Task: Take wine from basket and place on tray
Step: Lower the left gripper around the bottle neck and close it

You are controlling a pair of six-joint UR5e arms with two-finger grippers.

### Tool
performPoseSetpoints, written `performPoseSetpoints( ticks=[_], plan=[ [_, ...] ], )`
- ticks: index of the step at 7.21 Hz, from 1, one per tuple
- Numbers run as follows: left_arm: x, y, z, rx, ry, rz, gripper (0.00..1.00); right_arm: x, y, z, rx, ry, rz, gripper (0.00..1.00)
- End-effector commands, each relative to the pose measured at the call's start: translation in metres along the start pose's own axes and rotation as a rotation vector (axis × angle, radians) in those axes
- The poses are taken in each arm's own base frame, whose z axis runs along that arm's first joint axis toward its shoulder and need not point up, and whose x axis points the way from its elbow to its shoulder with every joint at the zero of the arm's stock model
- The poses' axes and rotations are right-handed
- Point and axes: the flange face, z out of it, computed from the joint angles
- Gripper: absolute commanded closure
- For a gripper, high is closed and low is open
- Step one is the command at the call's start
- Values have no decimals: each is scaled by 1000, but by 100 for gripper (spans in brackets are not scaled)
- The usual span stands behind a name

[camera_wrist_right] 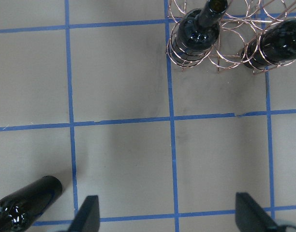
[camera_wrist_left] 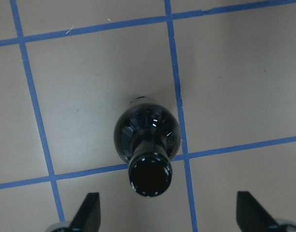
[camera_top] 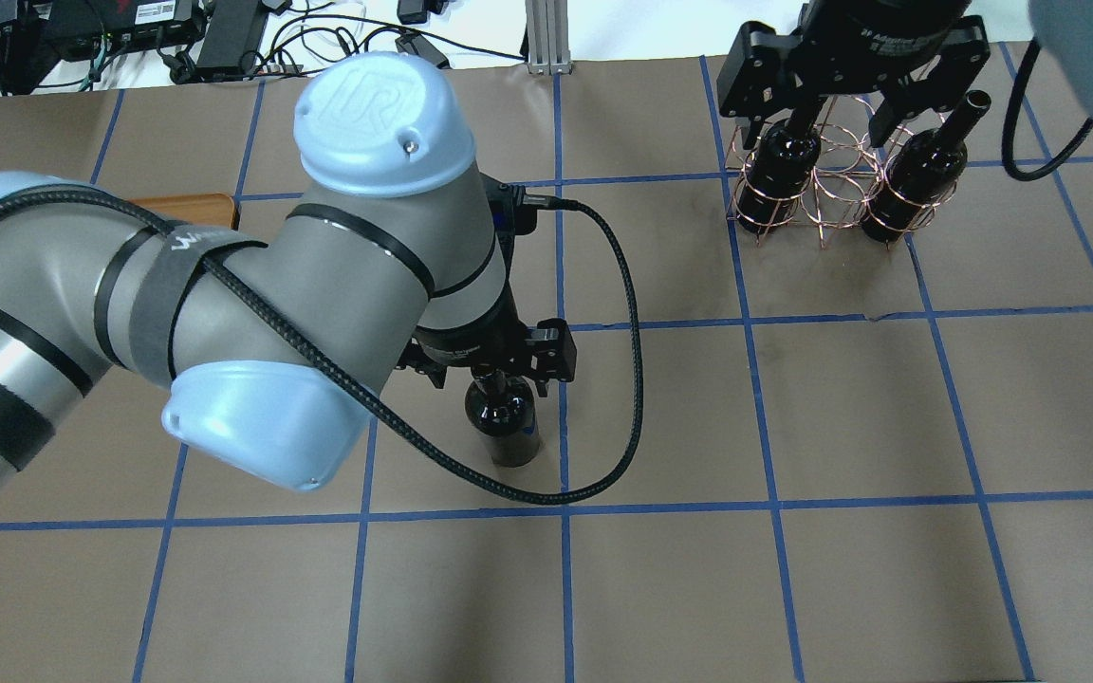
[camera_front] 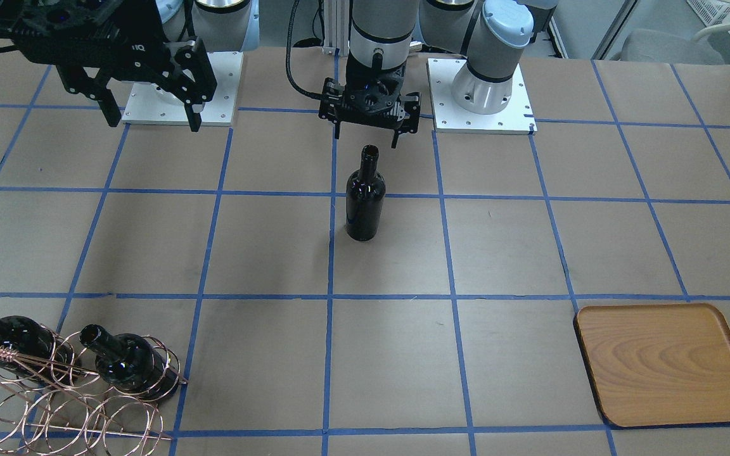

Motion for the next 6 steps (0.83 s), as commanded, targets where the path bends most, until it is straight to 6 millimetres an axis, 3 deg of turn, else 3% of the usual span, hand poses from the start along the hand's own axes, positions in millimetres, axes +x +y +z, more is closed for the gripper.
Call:
performPoseSetpoints(
  ticks=[1,2,3,4,5,6],
  plan=[
    [0,-1,21,1,0,5,3,4,-4,1,-47,-1,-4,0],
    [0,-1,22,-1,-2,8,11,0,-3,3,-53,-1,-15,0],
    [0,-1,22,-2,1,10,29,-2,-1,4,-56,-1,-29,0],
    [-1,0,22,-7,-5,13,51,-2,1,4,-56,-2,-40,0],
    [-1,0,22,-10,-6,11,87,-2,1,4,-55,0,-40,0],
    [-3,-2,20,-5,-4,8,100,-2,1,4,-55,0,-41,0]
  ],
)
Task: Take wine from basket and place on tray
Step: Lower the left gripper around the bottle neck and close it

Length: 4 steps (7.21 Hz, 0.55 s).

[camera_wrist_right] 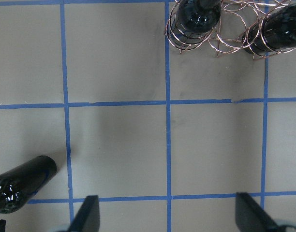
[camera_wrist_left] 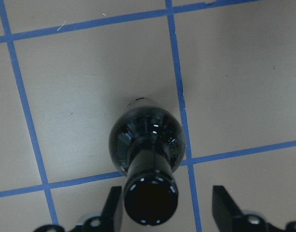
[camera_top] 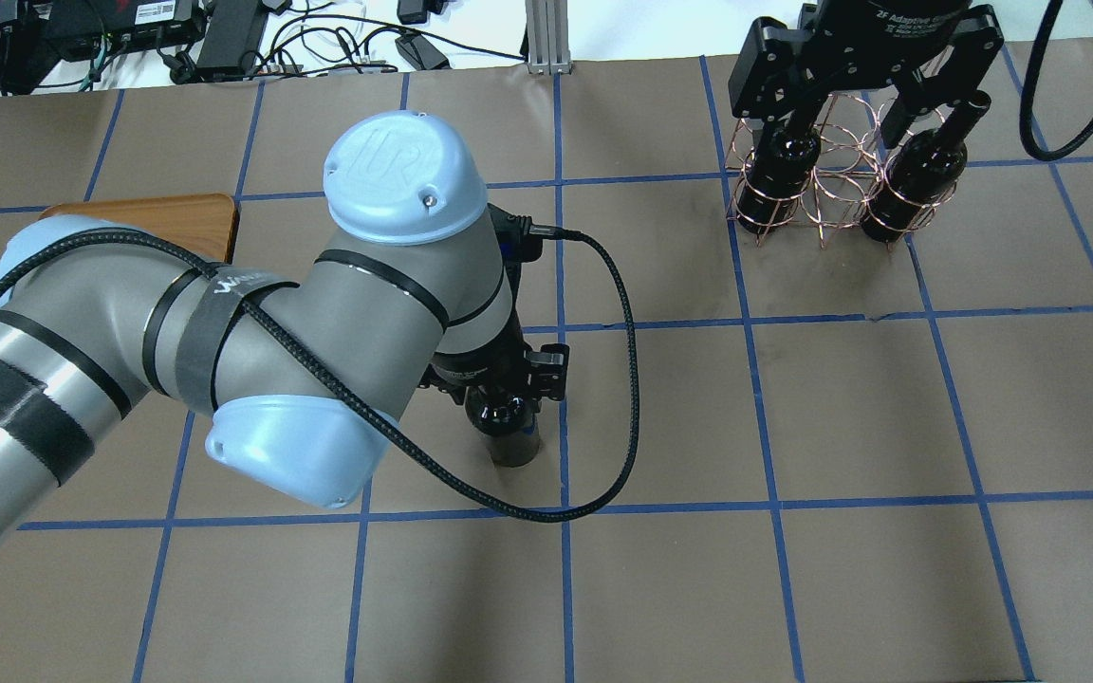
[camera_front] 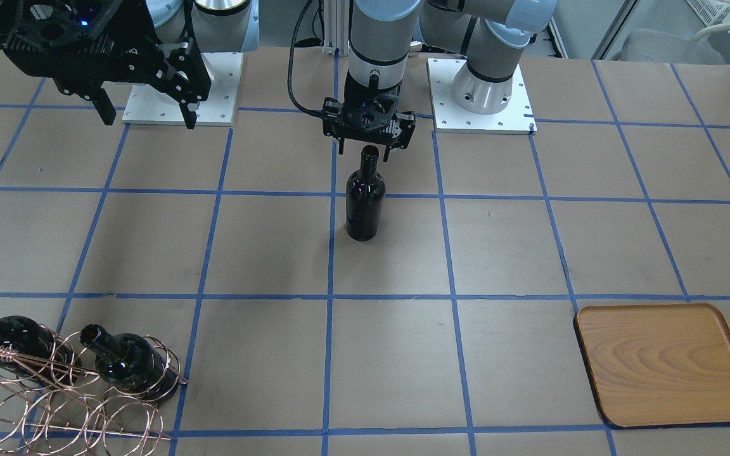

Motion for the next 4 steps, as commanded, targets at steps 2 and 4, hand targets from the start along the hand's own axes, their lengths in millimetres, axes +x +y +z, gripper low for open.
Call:
performPoseSetpoints(
  ticks=[2,4],
  plan=[
    [-2,-2,-6,10,1,-7,100,0,0,1,-1,1,-3,0],
    [-4,4,-10,-1,-8,-24,7,0,1,4,-6,2,-2,0]
  ],
)
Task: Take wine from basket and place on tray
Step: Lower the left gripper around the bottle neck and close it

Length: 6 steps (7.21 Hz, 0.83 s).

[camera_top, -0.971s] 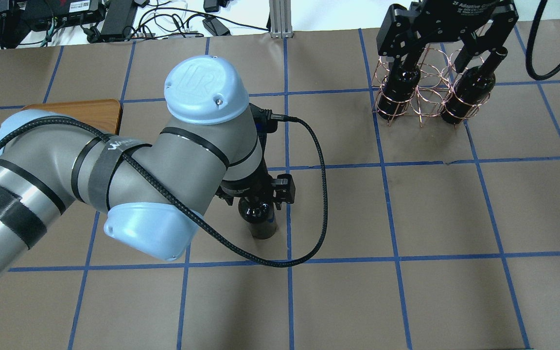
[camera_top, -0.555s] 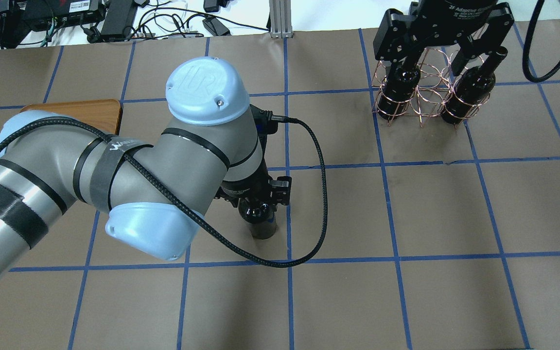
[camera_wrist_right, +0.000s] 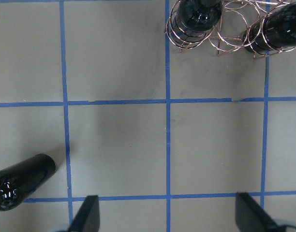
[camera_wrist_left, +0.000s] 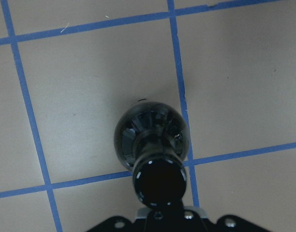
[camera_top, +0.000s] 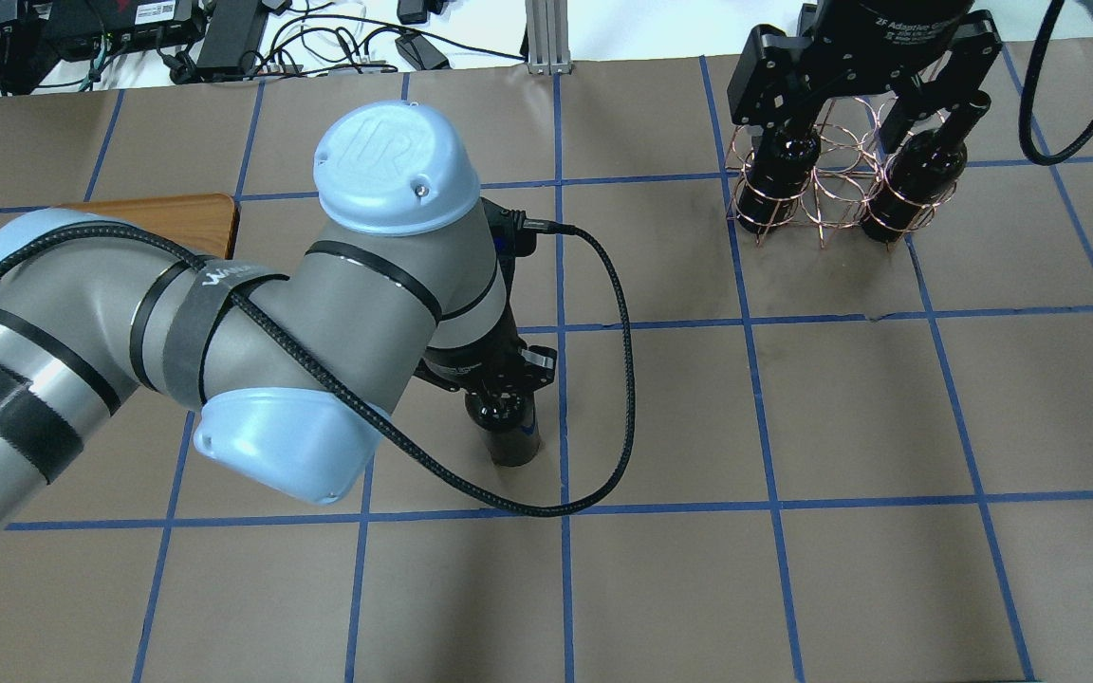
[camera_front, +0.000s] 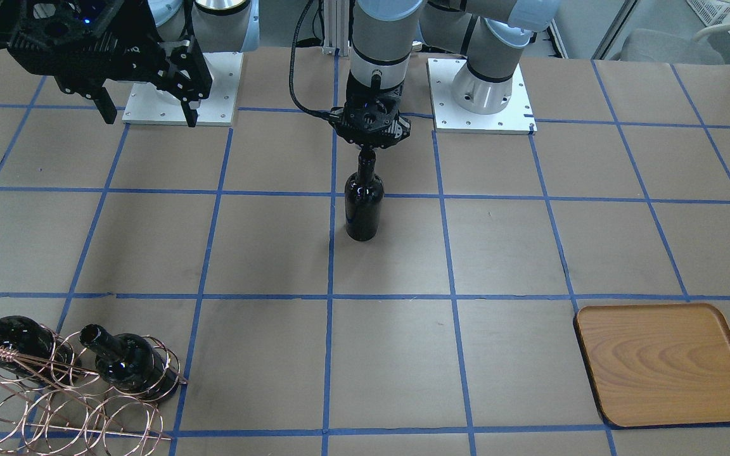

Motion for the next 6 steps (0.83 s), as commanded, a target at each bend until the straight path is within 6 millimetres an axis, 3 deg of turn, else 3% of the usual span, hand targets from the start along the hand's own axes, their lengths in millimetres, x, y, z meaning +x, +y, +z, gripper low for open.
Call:
performPoseSetpoints(
  ticks=[1,3,6],
  plan=[
    [-1,4,-5,4,-3,-10,0,0,1,0,1,1,0,0],
    [-2,-5,2,7,-2,2,2,0,2,-1,2,1,1,0],
    [0,-22,0,23,-1,-3,13,1,2,-2,4,2,1,0]
  ],
)
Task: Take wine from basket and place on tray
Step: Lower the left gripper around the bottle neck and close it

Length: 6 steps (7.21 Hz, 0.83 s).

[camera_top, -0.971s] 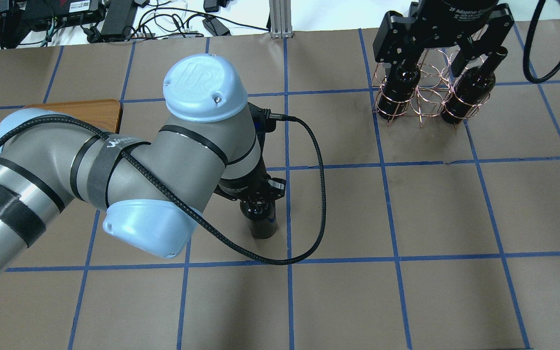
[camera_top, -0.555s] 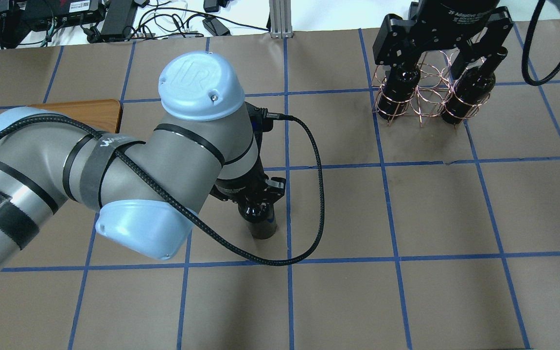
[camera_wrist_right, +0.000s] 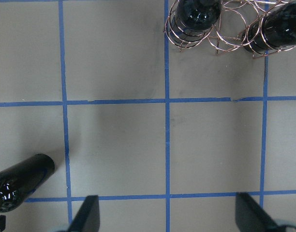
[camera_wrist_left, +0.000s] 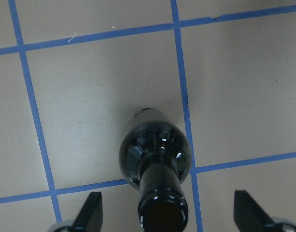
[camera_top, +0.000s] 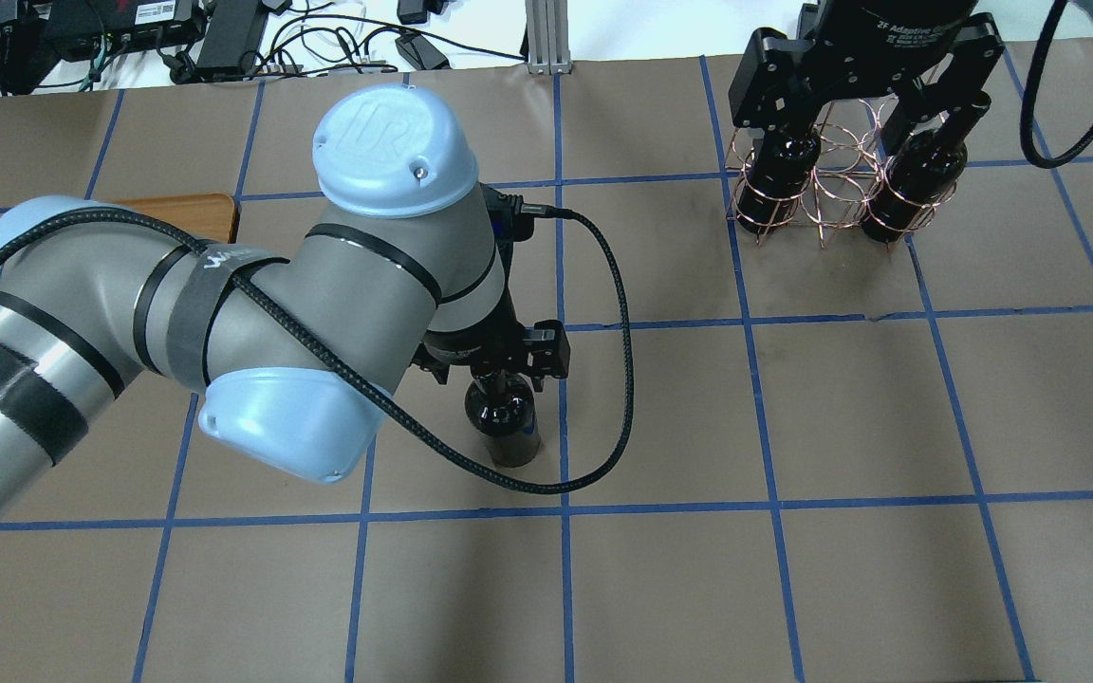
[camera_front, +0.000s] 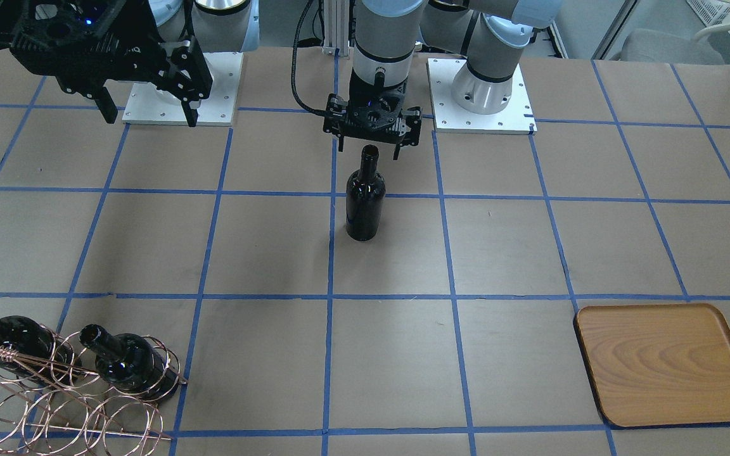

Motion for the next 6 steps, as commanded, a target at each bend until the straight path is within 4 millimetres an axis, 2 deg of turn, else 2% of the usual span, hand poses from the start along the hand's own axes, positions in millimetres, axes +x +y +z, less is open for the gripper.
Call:
performPoseSetpoints(
  ticks=[1,2,3,4,6],
  plan=[
    [0,-6,6,-9,-6,-2,22,0,0,-1,2,0,0,0],
    [1,-5,7,-14,-10,1,41,0,0,0,0,0,0,0],
    [0,-2,12,-32,-15,-1,64,0,0,0,0,0,0,0],
    [-1,1,12,-45,-18,-1,100,0,0,0,0,0,0,0],
    [-1,-2,6,-44,-16,0,100,0,0,-1,2,2,0,0]
  ],
)
